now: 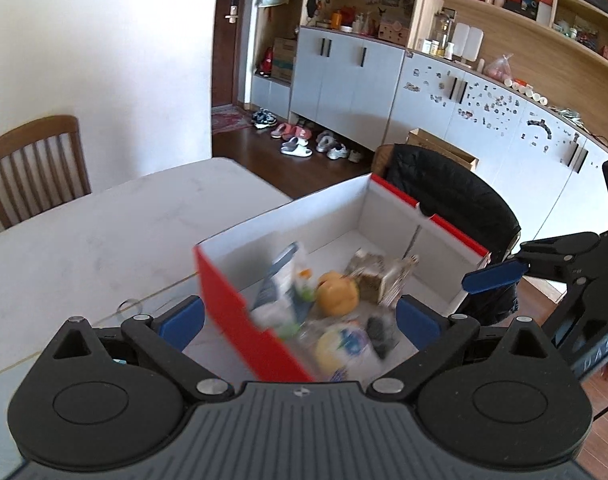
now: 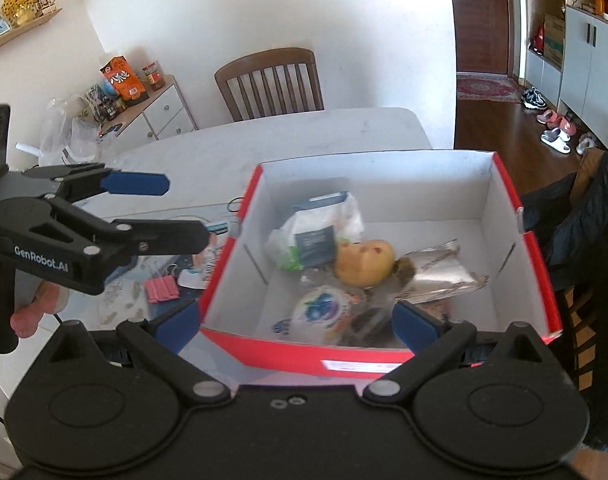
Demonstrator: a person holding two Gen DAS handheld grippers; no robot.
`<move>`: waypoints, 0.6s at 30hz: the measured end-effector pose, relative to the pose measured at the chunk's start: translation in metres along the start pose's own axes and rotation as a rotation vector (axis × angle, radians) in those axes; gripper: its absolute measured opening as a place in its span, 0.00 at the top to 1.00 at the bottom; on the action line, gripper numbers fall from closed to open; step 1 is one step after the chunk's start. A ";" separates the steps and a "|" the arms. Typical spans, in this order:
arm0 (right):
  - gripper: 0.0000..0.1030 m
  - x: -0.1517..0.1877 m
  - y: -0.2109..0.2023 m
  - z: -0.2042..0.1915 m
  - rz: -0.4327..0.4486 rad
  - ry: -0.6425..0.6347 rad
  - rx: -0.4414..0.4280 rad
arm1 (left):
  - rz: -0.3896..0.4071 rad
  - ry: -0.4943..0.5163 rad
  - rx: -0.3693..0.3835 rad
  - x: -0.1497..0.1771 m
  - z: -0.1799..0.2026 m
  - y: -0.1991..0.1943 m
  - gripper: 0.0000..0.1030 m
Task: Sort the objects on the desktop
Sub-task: 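Move both grippers up out of the box toward the placemat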
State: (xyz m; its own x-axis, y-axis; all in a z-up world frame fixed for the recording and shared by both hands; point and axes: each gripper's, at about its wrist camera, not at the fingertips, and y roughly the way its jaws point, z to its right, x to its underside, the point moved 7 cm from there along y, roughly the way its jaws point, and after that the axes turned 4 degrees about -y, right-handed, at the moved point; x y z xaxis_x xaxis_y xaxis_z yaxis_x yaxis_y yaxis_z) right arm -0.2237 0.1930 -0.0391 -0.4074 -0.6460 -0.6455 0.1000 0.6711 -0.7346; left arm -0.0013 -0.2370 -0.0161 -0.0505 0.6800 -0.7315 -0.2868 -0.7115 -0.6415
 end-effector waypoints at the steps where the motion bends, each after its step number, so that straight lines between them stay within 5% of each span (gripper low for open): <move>1: 0.01 -0.001 0.002 -0.006 0.000 0.001 0.001 | -0.004 -0.005 0.000 0.005 -0.006 -0.004 0.01; 18: 0.01 -0.028 0.047 -0.100 -0.015 -0.035 -0.003 | -0.056 -0.002 -0.038 0.067 -0.094 -0.042 0.01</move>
State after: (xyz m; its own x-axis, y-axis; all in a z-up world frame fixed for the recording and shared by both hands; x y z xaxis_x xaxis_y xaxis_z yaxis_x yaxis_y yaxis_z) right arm -0.2982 0.2785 -0.0346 -0.3766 -0.6682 -0.6416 0.0917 0.6623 -0.7436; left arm 0.0973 -0.1783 -0.0594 -0.0374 0.7196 -0.6934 -0.2525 -0.6782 -0.6901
